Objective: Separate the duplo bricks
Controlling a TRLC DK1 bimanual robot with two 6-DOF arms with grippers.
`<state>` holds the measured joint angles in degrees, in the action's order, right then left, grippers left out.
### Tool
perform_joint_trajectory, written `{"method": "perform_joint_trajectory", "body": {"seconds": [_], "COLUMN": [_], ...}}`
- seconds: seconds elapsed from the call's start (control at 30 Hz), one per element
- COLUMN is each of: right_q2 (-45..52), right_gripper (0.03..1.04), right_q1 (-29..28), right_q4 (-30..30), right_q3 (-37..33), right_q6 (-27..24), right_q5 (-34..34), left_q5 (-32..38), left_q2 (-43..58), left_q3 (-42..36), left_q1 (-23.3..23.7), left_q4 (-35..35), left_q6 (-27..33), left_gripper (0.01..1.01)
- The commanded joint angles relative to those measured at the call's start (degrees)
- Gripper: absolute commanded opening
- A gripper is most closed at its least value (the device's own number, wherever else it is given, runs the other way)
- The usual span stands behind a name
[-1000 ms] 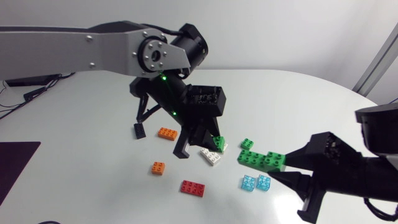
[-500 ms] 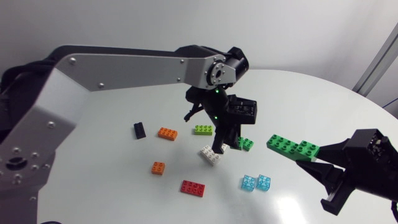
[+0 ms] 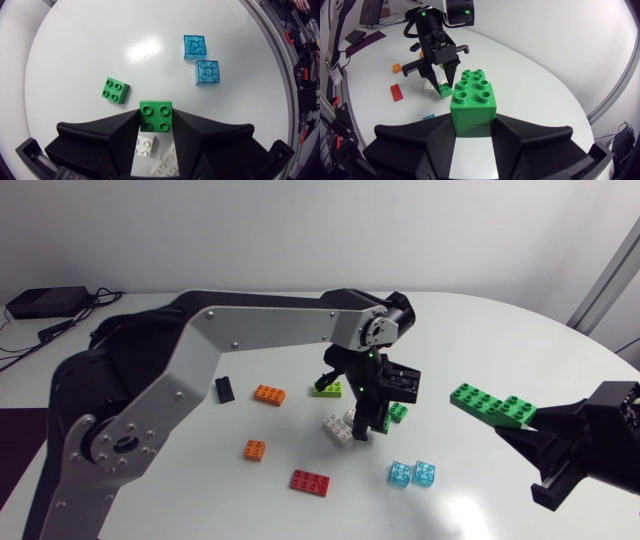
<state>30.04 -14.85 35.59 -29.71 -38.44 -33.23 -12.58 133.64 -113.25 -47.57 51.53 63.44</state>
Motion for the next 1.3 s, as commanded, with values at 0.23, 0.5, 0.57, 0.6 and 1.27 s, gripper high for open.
{"method": "perform_joint_trajectory", "body": {"seconds": [0.23, 0.5, 0.57, 0.6, 1.27], "right_q2": [-2.88, -3.15, -3.41, -3.41, -3.41], "right_gripper": [0.31, 0.31, 0.31, 0.31, 0.31], "right_q1": [-2.99, -4.22, -4.31, -4.4, -2.29], "right_q4": [-0.26, 0.27, 0.27, 0.27, 0.97], "right_q3": [2.29, 2.29, 2.29, 2.29, 1.85], "right_q6": [-1.2, -2.08, -2.08, -2.08, -2.26], "right_q5": [-1.04, -2.1, -2.1, -2.1, -2.19], "left_q5": [2.12, 3.61, 4.05, 4.23, 3.88], "left_q2": [5.84, 7.6, 8.04, 8.12, -7.87], "left_q3": [-6.54, -6.63, -6.54, -6.54, 6.99], "left_q1": [-2.35, -2.7, -2.61, -2.61, -0.68], "left_q4": [-0.81, -1.08, -1.34, -1.43, -3.1], "left_q6": [0.37, 0.28, 0.28, 0.28, -0.07], "left_gripper": [0.236, 0.238, 0.244, 0.246, 0.933]}}
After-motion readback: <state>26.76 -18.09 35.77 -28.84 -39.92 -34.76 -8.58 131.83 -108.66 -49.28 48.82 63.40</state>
